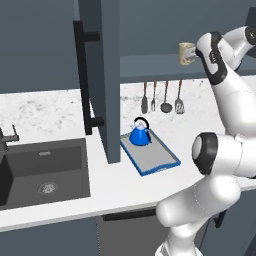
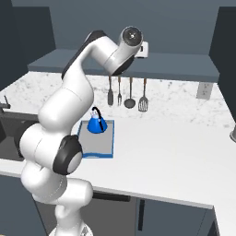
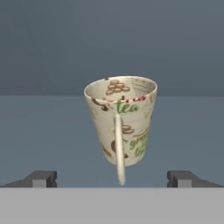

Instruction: Pick the kettle from the counter and place it on the tray. Then pick the mug from the cabinet and place it on the tray. Then close the cabinet doors.

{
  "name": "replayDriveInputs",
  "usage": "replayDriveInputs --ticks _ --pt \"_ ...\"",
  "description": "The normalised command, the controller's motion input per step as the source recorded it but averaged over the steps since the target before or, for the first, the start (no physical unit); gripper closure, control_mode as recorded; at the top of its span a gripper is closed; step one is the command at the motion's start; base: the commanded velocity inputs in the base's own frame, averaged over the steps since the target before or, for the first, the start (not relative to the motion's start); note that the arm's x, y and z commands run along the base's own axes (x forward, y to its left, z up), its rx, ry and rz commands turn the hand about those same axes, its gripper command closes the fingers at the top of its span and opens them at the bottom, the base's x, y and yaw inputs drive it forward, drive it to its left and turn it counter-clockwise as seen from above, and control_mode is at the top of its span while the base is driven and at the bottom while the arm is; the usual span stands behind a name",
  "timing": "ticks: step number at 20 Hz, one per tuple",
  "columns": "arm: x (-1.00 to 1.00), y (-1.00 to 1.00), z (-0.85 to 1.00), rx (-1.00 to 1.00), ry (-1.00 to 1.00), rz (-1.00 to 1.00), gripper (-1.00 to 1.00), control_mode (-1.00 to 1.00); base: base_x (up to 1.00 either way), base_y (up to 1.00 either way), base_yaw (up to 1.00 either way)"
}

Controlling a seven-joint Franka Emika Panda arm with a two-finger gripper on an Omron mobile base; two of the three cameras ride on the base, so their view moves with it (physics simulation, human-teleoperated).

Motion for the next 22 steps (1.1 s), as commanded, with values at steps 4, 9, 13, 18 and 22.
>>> replayDriveInputs --ticks 4,9,13,18,22 --pt "0.15 -0.05 -0.06 0.0 -0.01 0.0 -1.0 -1.0 0.0 0.0 0.0" --pt "0.03 -0.02 -0.02 0.0 -0.05 0.0 -1.0 -1.0 0.0 0.0 0.0" --pt "0.13 0.0 -0.04 0.0 -0.04 0.0 -1.0 -1.0 0.0 0.0 0.0" --pt "0.12 0.0 -0.03 0.0 -0.02 0.0 -1.0 -1.0 0.0 0.0 0.0" --pt "0.1 0.0 0.0 0.0 0.0 0.0 -1.0 -1.0 0.0 0.0 0.0"
